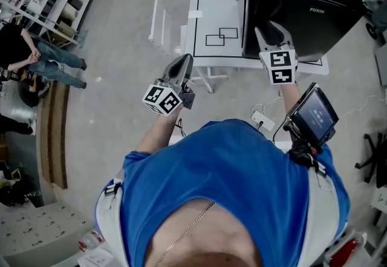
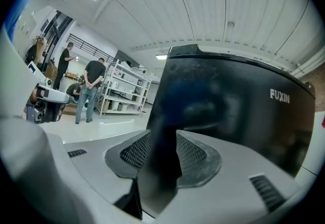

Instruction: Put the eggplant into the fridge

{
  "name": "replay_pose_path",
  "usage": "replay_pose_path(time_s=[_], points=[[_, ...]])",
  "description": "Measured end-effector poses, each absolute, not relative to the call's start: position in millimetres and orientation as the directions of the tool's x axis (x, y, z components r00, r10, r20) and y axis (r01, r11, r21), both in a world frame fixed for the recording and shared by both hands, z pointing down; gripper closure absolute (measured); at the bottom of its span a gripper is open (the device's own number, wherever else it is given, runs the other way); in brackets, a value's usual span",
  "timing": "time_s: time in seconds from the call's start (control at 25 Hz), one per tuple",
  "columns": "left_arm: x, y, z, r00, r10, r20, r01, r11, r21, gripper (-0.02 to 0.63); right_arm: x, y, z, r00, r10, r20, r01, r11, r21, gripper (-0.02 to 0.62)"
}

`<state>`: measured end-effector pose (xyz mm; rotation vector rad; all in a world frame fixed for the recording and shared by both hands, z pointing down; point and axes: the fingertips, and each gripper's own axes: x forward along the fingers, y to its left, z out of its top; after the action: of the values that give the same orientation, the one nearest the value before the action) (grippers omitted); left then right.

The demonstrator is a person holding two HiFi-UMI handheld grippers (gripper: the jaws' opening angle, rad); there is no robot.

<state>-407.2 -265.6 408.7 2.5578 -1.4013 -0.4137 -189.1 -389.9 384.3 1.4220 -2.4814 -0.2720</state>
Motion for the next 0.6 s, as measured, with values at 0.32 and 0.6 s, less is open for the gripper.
replay_pose_path(time_s=[0.32, 0.6], points=[[-409.8, -255.8, 403.6, 0.498, -0.854, -0.149, -0.801, -0.519, 0.298, 0.598, -182.6, -401.5, 383.8, -0.444, -0.885, 0.139, -0.840, 0.465, 0.279, 0.439], [-408.2, -256.7, 401.8, 0.498, -0.854, -0.149, -0.803, -0.519, 0.294, 0.598, -185.5, -404.1, 384.2, -0.437, -0.888, 0.140, -0.845, 0.459, 0.274, 0.439]])
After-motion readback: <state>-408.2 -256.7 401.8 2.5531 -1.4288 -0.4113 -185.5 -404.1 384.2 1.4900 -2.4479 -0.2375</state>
